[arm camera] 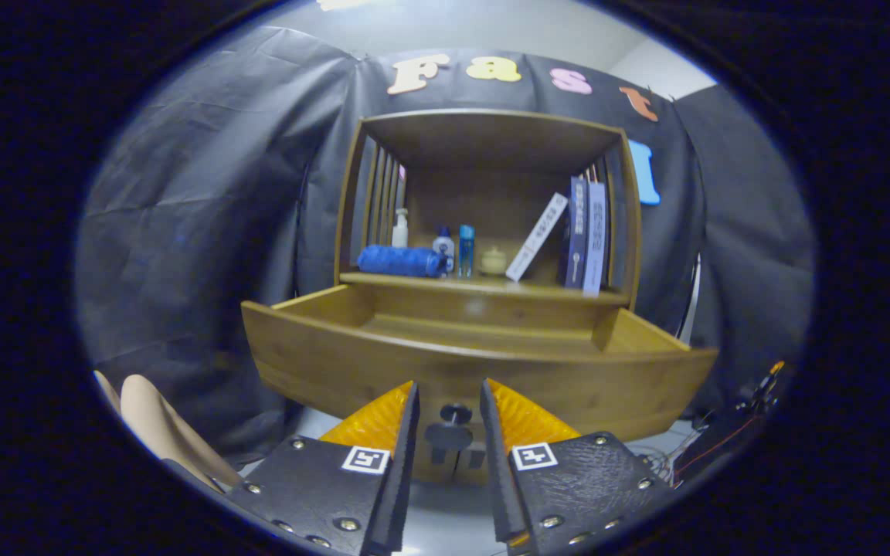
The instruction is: Pull open the drawer, take out the items inside it, and place them on the countertop above the cabinet.
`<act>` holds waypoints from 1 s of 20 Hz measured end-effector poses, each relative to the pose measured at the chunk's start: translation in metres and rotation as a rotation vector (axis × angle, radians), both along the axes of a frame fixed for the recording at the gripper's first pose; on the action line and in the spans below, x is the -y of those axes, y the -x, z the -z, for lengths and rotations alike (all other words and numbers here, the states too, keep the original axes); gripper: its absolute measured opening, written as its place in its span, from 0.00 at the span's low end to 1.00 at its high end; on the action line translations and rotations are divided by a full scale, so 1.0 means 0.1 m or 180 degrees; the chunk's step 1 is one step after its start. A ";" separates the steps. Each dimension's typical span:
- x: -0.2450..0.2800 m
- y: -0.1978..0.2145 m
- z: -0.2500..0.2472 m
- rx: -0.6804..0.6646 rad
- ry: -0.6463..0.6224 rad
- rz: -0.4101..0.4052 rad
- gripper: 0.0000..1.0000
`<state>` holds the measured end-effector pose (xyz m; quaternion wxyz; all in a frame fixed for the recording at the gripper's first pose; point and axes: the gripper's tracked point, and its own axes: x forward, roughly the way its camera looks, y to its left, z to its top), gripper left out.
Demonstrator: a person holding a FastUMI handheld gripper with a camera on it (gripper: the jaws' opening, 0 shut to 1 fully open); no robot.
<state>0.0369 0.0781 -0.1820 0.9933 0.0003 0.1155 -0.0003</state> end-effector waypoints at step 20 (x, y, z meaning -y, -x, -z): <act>-0.01 -1.26 -0.78 -0.0004 0.0010 -0.0351 0.78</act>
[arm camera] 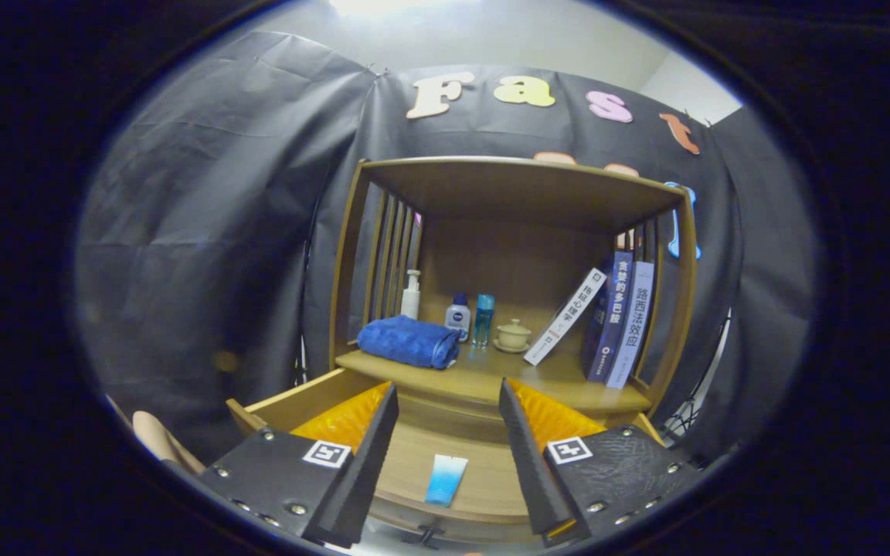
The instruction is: Pull open the drawer, take out the items inside it, and place them on the countertop above the cabinet.
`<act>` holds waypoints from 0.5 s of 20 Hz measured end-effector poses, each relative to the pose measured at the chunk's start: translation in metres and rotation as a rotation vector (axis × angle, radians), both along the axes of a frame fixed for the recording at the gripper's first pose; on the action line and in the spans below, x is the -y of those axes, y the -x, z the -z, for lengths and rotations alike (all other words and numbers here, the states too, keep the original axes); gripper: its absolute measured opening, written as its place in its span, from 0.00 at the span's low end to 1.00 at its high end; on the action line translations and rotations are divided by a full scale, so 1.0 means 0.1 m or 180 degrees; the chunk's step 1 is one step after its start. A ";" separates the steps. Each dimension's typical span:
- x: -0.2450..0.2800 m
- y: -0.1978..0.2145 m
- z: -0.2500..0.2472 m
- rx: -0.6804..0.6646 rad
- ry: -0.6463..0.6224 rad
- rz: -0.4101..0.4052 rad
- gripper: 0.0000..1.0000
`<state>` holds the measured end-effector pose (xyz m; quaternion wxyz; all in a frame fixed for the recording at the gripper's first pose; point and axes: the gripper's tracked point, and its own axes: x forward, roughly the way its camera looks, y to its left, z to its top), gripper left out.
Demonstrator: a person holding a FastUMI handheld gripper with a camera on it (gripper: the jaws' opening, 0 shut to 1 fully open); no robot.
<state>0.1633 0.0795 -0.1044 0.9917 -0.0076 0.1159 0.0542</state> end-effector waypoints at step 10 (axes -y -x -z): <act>-0.06 -0.37 0.72 -0.0972 0.0124 -0.0298 0.78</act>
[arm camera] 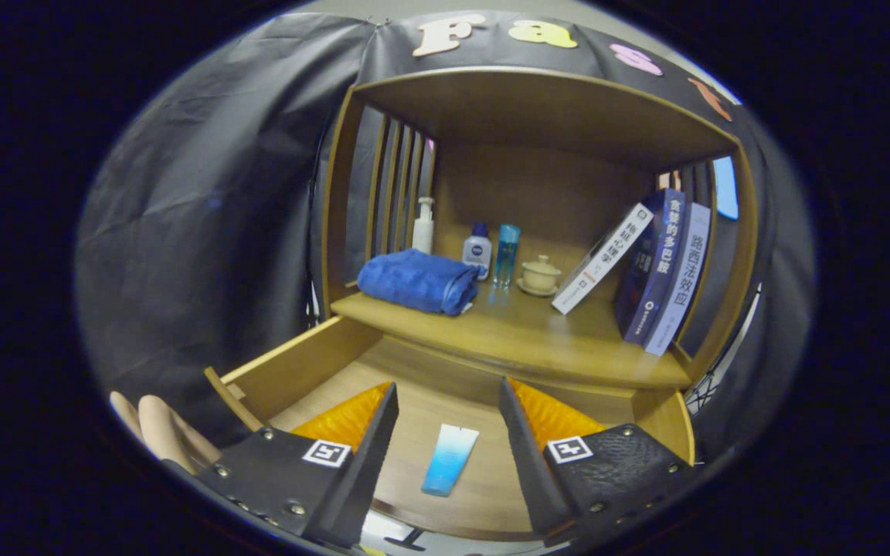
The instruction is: Pull open the drawer, take out the items inside it, and place them on the countertop above the cabinet.
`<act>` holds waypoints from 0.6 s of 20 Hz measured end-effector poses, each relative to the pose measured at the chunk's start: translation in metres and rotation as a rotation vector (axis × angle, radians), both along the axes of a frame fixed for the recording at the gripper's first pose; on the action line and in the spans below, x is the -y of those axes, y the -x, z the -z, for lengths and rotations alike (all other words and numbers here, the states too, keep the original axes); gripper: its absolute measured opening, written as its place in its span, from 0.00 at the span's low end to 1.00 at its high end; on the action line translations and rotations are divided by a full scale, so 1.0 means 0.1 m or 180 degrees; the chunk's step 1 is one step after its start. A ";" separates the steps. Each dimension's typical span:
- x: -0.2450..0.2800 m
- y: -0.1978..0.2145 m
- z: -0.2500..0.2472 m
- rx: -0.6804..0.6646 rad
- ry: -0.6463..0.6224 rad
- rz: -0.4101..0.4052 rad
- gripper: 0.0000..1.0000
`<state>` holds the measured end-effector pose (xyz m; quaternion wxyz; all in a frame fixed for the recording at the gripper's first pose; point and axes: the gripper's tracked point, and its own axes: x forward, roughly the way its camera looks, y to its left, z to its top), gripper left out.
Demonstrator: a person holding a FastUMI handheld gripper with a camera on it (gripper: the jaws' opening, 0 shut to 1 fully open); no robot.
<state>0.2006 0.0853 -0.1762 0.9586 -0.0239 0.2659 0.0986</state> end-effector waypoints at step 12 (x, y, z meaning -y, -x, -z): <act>-0.09 0.01 1.10 -0.1584 0.0523 -0.0423 0.78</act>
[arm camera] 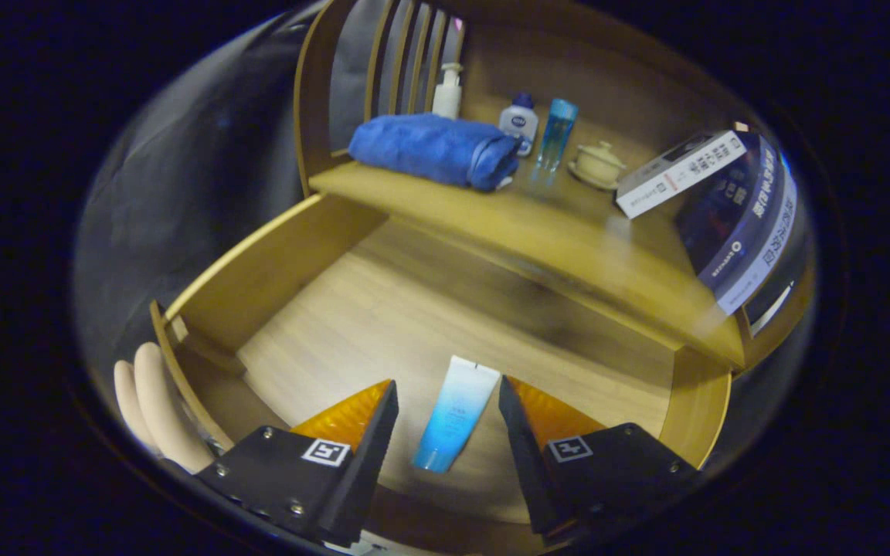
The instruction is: Pull open the drawer, take out the items inside it, and place them on the countertop above the cabinet.
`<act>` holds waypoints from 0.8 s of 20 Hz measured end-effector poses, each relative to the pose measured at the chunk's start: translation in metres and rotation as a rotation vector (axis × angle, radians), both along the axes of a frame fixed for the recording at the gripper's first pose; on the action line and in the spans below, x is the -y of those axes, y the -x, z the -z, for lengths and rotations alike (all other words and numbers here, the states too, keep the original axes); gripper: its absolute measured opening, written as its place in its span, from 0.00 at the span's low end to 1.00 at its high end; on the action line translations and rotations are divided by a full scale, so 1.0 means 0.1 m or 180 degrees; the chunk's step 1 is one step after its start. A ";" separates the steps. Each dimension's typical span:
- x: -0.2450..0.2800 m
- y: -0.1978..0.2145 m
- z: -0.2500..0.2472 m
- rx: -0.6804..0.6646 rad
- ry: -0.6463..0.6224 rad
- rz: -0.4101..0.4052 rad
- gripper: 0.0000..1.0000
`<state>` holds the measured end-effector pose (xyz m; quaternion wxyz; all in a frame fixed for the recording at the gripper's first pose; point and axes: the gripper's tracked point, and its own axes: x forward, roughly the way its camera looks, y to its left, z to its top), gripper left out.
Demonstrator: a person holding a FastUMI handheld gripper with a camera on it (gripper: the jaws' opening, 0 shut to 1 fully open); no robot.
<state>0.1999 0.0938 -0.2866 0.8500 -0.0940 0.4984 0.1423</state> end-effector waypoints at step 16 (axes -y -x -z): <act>0.01 0.20 0.46 -0.0756 0.0125 -0.0098 0.48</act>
